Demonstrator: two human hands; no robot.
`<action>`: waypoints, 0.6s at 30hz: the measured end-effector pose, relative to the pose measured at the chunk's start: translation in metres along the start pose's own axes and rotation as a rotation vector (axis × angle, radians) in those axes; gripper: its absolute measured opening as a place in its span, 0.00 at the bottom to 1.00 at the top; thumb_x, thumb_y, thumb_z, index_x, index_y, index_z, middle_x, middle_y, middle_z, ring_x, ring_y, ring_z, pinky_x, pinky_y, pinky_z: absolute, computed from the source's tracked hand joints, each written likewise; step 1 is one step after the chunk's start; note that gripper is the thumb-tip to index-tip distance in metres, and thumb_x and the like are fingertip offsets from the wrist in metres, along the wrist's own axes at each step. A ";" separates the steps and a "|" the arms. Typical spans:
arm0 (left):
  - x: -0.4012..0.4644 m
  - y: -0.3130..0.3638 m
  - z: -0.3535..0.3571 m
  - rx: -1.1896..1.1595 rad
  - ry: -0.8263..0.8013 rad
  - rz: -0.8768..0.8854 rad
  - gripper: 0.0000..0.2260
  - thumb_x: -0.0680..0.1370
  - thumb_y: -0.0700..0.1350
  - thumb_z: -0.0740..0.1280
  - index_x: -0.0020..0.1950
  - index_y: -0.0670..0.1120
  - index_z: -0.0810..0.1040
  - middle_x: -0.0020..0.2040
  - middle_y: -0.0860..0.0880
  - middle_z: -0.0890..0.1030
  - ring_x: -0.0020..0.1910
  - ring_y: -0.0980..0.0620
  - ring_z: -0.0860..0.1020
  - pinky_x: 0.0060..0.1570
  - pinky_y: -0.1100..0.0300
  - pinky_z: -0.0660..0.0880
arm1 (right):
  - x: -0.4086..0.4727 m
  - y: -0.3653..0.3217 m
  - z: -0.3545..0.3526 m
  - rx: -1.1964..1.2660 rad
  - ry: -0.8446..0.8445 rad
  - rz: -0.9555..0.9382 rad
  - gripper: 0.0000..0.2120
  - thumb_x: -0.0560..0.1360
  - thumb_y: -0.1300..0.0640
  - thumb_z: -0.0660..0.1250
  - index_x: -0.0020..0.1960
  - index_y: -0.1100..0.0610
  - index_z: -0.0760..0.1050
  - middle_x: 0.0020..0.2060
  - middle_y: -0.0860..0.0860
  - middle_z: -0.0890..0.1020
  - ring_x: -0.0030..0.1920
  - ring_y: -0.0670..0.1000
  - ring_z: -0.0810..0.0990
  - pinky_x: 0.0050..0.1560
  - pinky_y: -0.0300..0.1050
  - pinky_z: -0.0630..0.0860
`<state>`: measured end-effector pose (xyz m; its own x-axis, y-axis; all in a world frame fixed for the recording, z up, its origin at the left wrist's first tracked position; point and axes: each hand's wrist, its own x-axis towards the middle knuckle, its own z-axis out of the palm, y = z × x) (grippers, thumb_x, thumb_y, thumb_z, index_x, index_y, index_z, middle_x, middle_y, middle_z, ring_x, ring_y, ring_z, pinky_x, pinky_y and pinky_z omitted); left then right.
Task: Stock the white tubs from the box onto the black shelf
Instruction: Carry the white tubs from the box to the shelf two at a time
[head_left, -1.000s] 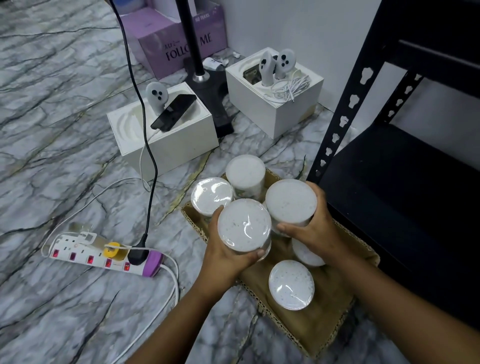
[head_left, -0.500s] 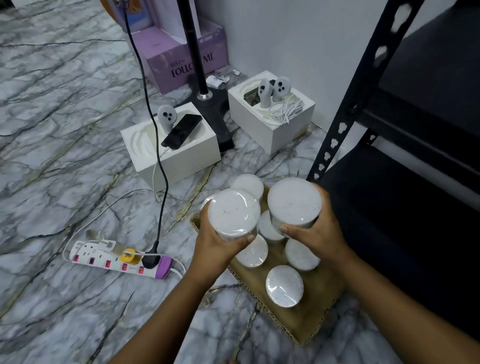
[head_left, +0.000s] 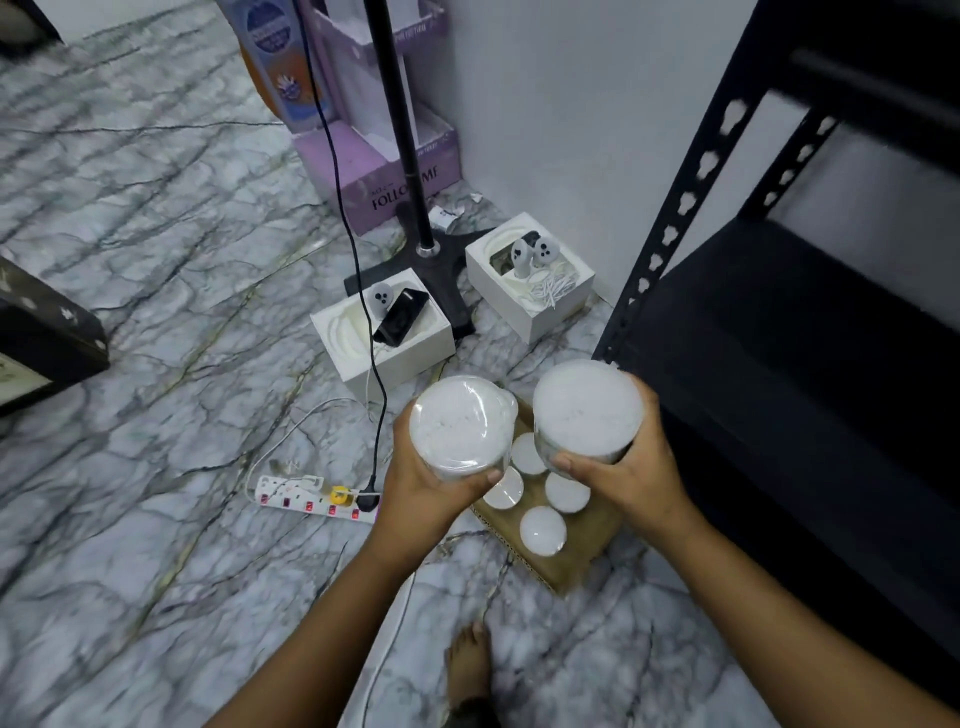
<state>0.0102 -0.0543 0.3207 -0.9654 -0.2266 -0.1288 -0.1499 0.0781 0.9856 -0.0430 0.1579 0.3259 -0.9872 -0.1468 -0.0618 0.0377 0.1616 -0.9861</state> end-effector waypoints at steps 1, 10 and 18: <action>-0.009 0.020 -0.002 -0.002 -0.009 0.002 0.41 0.60 0.45 0.80 0.67 0.55 0.62 0.61 0.61 0.73 0.60 0.65 0.73 0.52 0.72 0.72 | -0.008 -0.019 -0.003 -0.003 0.005 -0.011 0.44 0.55 0.52 0.82 0.64 0.41 0.62 0.60 0.37 0.72 0.61 0.38 0.73 0.57 0.35 0.74; -0.080 0.166 -0.015 0.007 -0.020 0.013 0.40 0.59 0.50 0.80 0.65 0.61 0.63 0.61 0.62 0.73 0.61 0.65 0.72 0.55 0.69 0.73 | -0.082 -0.171 -0.033 -0.014 0.043 -0.016 0.42 0.53 0.44 0.79 0.60 0.33 0.61 0.57 0.28 0.71 0.60 0.35 0.71 0.55 0.32 0.74; -0.119 0.249 -0.022 -0.005 -0.100 0.048 0.40 0.57 0.52 0.79 0.64 0.61 0.63 0.61 0.61 0.72 0.59 0.68 0.72 0.49 0.75 0.71 | -0.133 -0.260 -0.042 -0.012 0.125 -0.046 0.44 0.54 0.45 0.79 0.65 0.41 0.60 0.60 0.36 0.71 0.61 0.35 0.72 0.56 0.30 0.73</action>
<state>0.0920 -0.0291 0.5836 -0.9880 -0.1244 -0.0916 -0.1022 0.0815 0.9914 0.0715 0.1760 0.5967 -0.9995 -0.0318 0.0033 -0.0087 0.1694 -0.9855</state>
